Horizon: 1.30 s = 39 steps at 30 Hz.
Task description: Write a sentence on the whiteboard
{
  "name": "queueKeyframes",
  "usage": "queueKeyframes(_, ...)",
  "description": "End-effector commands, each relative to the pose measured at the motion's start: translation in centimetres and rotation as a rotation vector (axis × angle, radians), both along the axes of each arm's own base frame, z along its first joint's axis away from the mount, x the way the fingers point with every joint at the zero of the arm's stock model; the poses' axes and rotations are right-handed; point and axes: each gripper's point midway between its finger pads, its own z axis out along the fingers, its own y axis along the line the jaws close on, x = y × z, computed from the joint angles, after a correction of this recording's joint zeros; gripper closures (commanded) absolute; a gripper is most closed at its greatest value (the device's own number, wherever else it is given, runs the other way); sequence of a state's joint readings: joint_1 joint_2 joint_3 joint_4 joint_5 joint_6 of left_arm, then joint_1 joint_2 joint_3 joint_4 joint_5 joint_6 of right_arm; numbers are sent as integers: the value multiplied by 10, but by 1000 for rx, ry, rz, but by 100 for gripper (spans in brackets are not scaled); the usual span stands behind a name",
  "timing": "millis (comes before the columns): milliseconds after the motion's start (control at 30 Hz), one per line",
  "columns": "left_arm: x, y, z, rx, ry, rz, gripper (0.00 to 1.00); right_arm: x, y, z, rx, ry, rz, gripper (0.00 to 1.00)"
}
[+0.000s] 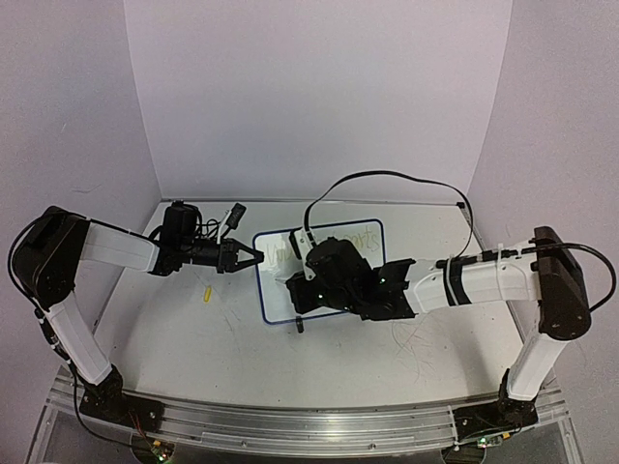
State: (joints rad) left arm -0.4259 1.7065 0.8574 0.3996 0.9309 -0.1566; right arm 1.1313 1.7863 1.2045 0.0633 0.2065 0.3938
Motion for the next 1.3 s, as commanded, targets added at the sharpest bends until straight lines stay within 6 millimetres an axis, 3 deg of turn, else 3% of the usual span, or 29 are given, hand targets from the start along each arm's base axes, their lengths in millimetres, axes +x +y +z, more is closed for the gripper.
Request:
queueKeyframes(0,20,8,-22,101,-34,119,100,9,0,15,31,-29,-63,100)
queueKeyframes(1267,19,8,-24,102,-34,113,100,15,21,-1,-7,-1,-47,100)
